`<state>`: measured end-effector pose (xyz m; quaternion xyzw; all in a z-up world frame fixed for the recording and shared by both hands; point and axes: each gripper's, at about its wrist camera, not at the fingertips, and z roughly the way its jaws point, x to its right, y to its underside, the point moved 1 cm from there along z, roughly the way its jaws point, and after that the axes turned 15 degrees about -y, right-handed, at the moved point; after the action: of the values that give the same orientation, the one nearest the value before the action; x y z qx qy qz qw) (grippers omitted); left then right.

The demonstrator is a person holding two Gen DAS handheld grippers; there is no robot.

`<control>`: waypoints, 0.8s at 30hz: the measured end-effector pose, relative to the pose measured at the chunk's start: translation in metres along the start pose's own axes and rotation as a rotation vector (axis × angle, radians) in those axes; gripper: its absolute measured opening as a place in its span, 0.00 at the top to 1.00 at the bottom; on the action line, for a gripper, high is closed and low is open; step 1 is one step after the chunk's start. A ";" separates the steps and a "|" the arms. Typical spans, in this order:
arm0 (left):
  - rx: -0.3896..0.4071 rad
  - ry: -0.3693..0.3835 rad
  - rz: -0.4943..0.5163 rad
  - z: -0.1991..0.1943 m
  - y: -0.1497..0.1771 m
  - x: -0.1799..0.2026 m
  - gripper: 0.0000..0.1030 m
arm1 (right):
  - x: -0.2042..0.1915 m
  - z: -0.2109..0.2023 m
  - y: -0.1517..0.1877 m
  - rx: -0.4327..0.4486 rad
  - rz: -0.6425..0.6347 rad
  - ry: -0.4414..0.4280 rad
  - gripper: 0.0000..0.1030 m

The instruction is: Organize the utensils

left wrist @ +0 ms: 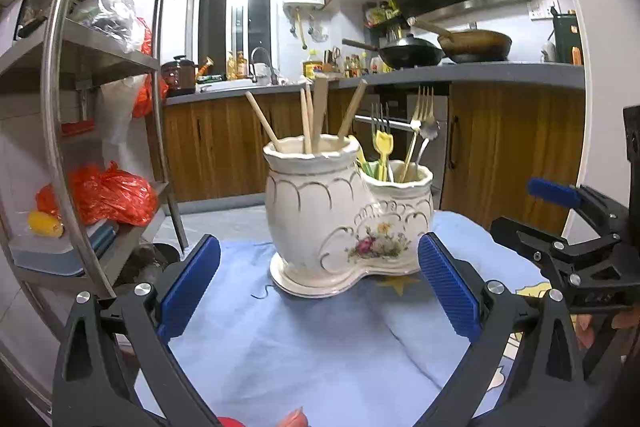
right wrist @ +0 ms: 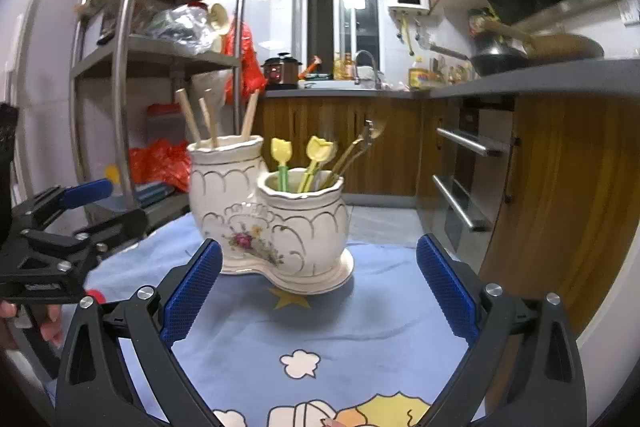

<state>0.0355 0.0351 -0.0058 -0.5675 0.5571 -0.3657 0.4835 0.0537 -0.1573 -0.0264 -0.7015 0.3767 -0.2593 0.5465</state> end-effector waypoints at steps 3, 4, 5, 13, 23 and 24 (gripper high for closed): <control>-0.010 -0.002 0.016 0.004 0.002 0.004 0.05 | -0.002 -0.001 -0.001 0.006 -0.011 -0.008 0.06; -0.013 -0.004 0.018 0.004 0.003 0.005 0.05 | -0.001 -0.001 -0.001 0.008 -0.006 -0.008 0.06; -0.013 -0.008 0.017 0.005 0.003 0.005 0.05 | 0.000 -0.002 0.000 0.011 0.001 -0.008 0.06; -0.022 -0.012 -0.019 0.006 0.004 -0.002 0.05 | 0.007 -0.002 0.000 0.011 0.035 0.007 0.06; -0.030 -0.019 -0.039 0.008 0.005 -0.008 0.05 | 0.010 -0.001 0.000 0.004 0.044 0.011 0.06; -0.029 -0.018 -0.040 0.008 0.005 -0.008 0.05 | 0.010 -0.002 0.001 0.004 0.045 0.010 0.06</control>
<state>0.0406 0.0449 -0.0116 -0.5887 0.5467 -0.3618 0.4729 0.0583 -0.1664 -0.0270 -0.6905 0.3946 -0.2515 0.5516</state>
